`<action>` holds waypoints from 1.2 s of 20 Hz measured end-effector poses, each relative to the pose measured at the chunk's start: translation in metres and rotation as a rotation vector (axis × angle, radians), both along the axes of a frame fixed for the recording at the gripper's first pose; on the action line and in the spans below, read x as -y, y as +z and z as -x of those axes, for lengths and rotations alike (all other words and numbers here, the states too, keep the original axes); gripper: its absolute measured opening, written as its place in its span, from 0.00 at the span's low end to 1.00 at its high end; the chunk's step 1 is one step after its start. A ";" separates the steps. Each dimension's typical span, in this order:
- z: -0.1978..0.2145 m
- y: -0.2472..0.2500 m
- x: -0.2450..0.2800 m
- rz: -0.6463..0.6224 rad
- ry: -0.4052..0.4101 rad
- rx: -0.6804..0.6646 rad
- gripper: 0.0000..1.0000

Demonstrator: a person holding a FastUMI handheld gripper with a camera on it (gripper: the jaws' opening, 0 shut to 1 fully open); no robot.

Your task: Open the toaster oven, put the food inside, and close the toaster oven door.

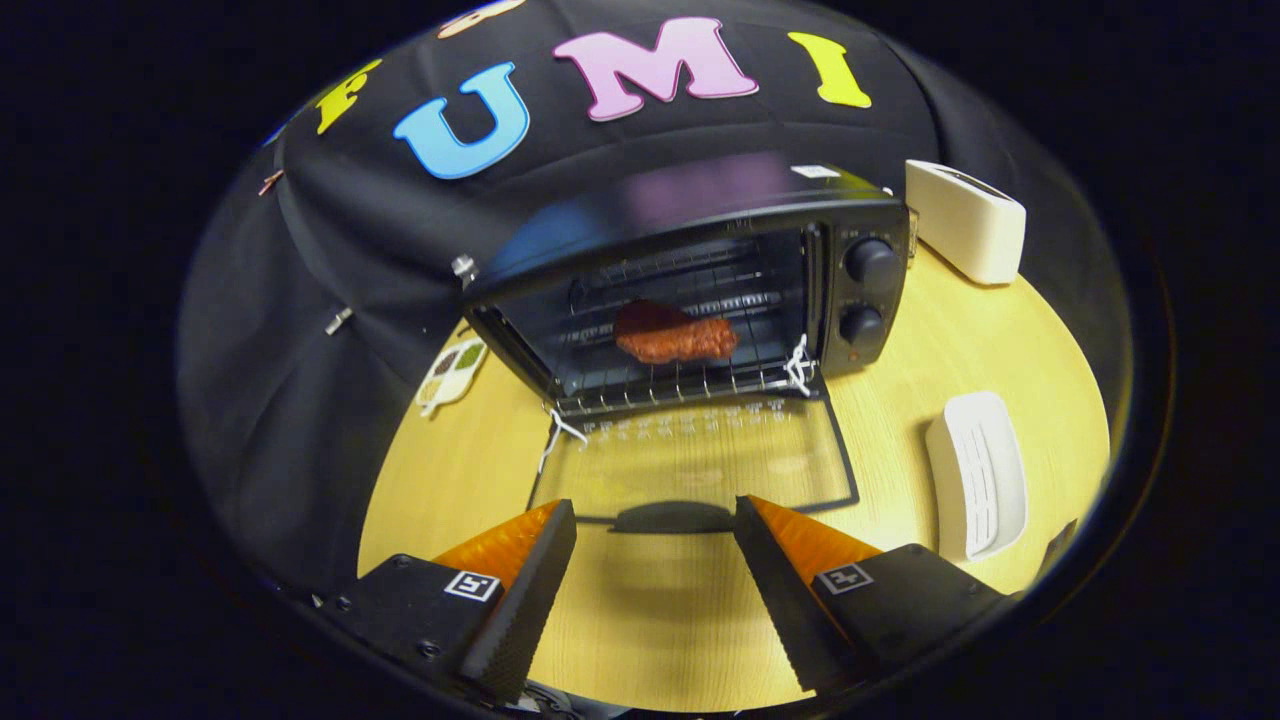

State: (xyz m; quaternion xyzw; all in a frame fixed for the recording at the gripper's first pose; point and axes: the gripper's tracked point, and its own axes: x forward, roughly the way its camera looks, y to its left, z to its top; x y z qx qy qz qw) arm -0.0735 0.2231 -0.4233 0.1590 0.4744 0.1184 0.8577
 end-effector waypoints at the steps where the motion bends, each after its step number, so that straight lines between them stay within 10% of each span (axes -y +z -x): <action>1: 0.010 -0.012 -0.002 0.036 0.015 -0.038 0.98; 8: 0.038 -0.060 -0.017 0.181 0.096 -0.173 0.99; 24: 0.015 -0.065 -0.018 0.241 0.007 -0.121 0.98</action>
